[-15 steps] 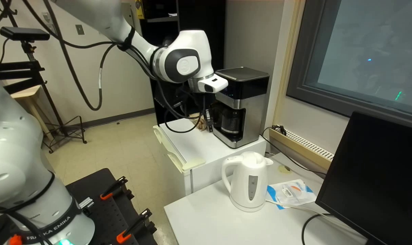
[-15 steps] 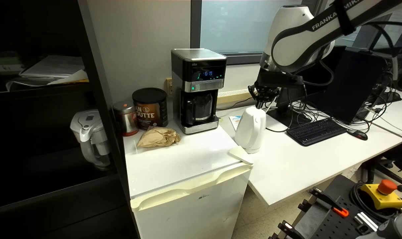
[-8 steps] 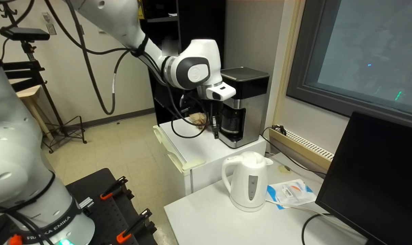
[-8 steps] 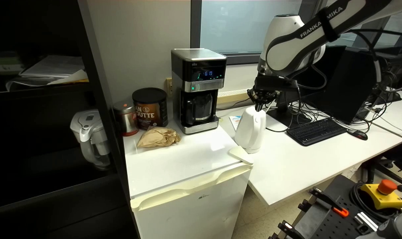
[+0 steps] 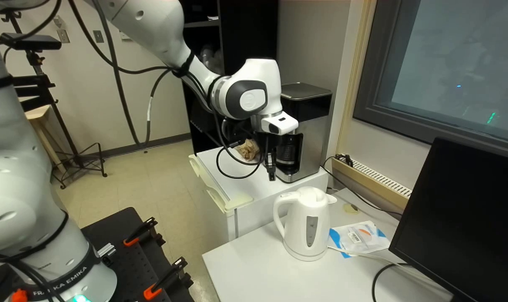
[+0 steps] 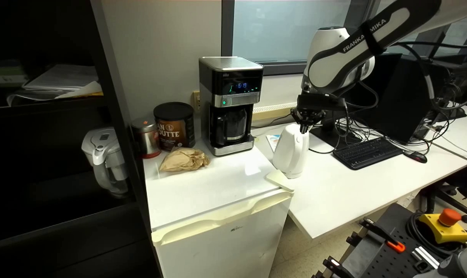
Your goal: Turn on the electric kettle using the on switch on it
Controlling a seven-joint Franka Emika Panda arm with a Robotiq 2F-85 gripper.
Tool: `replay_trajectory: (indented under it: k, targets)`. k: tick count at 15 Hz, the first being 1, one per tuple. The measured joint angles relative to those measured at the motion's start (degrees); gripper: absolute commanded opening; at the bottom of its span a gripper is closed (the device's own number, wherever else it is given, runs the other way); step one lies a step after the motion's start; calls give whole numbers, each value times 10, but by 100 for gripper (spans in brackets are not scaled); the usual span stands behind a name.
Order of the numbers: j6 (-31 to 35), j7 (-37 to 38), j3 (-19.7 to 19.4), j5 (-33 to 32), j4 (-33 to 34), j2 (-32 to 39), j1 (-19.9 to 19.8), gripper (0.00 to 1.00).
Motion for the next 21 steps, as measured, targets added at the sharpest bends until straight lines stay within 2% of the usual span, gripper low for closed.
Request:
replay_trajectory:
  k: [21]
  targets:
    - [1,38,-40,20,89,113,23,0]
